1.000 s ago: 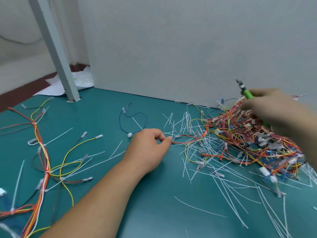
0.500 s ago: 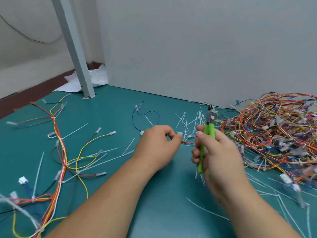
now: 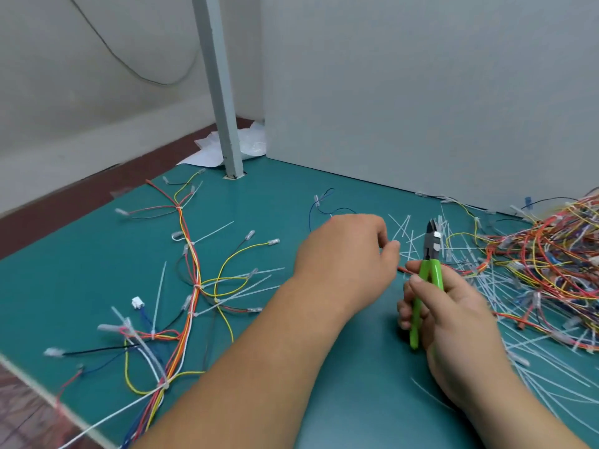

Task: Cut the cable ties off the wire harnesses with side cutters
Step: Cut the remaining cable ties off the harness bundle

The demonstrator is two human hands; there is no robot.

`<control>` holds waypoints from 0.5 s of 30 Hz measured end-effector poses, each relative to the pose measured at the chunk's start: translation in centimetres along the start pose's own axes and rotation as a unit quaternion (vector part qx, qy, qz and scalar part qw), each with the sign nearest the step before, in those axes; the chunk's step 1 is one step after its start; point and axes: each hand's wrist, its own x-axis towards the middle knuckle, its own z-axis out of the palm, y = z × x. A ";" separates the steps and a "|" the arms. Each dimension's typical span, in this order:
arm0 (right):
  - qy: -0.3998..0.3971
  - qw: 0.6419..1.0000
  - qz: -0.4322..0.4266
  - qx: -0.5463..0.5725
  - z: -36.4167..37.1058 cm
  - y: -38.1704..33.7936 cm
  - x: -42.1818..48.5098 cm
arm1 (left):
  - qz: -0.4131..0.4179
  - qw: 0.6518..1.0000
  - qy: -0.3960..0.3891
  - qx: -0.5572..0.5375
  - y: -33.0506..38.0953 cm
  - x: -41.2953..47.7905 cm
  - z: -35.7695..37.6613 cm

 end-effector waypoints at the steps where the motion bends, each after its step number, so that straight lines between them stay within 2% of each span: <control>1: -0.004 1.000 -0.013 -0.020 0.1 0.0 -0.2 | -0.004 1.000 -0.007 0.019 -0.2 0.1 -0.8; 4: -0.019 0.995 -0.057 -0.076 0.3 0.0 -0.7 | -0.049 0.994 -0.030 0.088 -2.5 0.5 -3.9; 7: -0.036 0.991 -0.084 -0.100 0.4 0.1 -1.0 | -0.110 0.973 -0.066 0.194 -6.4 0.5 -7.4; 10: -0.041 0.988 -0.094 -0.112 0.3 0.3 -1.1 | -0.200 0.925 -0.139 0.292 -9.9 -0.3 -10.6; 13: -0.042 0.988 -0.089 -0.121 0.2 0.3 -1.1 | -0.277 0.879 -0.213 0.326 -13.4 -1.7 -12.5; 15: -0.046 0.988 -0.085 -0.121 0.2 0.1 -1.2 | -0.321 0.874 -0.171 0.322 -15.8 -2.5 -13.4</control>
